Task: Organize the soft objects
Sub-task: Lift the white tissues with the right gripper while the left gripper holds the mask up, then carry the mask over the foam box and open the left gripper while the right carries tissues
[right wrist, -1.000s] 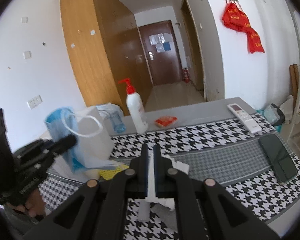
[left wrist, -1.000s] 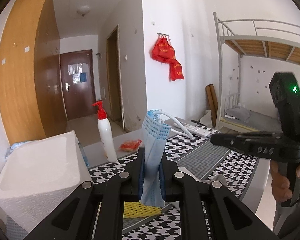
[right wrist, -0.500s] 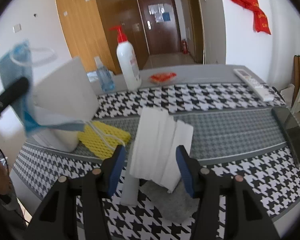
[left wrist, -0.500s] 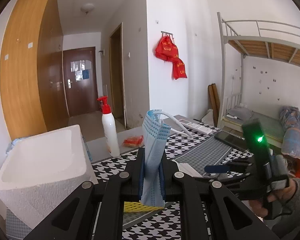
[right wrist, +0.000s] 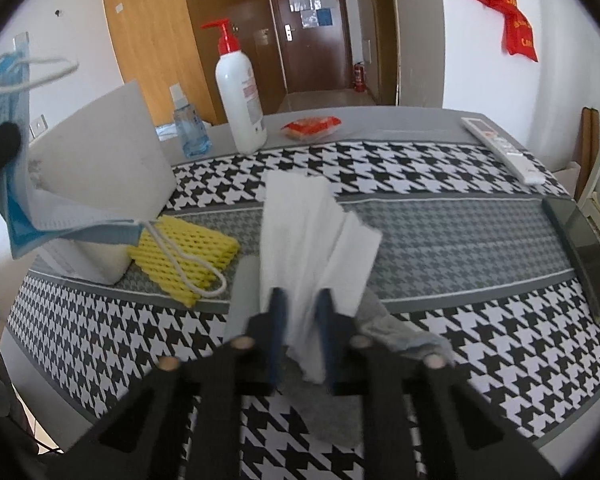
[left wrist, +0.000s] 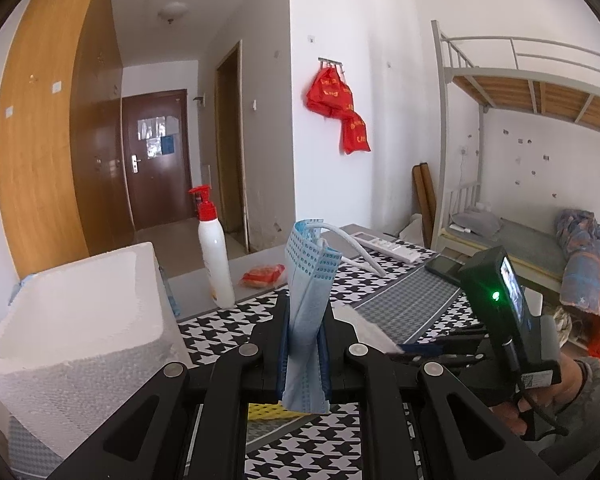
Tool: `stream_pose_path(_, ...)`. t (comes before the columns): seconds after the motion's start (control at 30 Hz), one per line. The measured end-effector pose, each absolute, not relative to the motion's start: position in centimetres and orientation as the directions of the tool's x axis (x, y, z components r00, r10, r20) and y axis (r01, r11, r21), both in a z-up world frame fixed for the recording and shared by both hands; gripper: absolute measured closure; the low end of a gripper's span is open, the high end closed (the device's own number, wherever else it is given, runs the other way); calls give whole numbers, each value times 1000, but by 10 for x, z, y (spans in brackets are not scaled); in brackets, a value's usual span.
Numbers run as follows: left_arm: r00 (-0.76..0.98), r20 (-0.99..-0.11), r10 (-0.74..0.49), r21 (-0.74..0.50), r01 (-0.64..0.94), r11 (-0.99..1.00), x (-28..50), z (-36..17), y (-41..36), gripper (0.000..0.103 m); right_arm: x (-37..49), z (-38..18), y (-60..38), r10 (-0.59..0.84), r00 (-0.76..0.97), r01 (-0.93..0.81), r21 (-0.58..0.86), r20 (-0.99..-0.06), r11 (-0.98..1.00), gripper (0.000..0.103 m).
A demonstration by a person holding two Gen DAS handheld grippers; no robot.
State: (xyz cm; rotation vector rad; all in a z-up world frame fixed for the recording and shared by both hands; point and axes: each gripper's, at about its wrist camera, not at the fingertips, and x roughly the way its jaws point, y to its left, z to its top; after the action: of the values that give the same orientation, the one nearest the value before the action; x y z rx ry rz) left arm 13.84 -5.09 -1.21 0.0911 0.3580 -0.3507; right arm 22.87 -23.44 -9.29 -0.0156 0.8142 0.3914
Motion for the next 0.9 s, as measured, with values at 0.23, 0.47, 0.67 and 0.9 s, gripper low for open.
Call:
stream_pose_path(0.23,880,-355,-317,23,347,938,138,-11,-48,89,224,-84,-242,380,631,-360,178,-676,916,96)
stream_pose_path(0.47,891,-336,-306,20,332,943,132,-7,-43,89,218,-62,-250,400,674,-358,199,-621,912,97)
stream_pose_path(0.67,901,-318,-294,20,316,948,131,-1,-39,89,209,-36,-247,414,715,-377,188,-563,907,97)
stream_pose_path(0.9,909,-299,-291,28,313,949,129,6,-38,89,203,-15,-242,436,739,-402,182,-514,897,97)
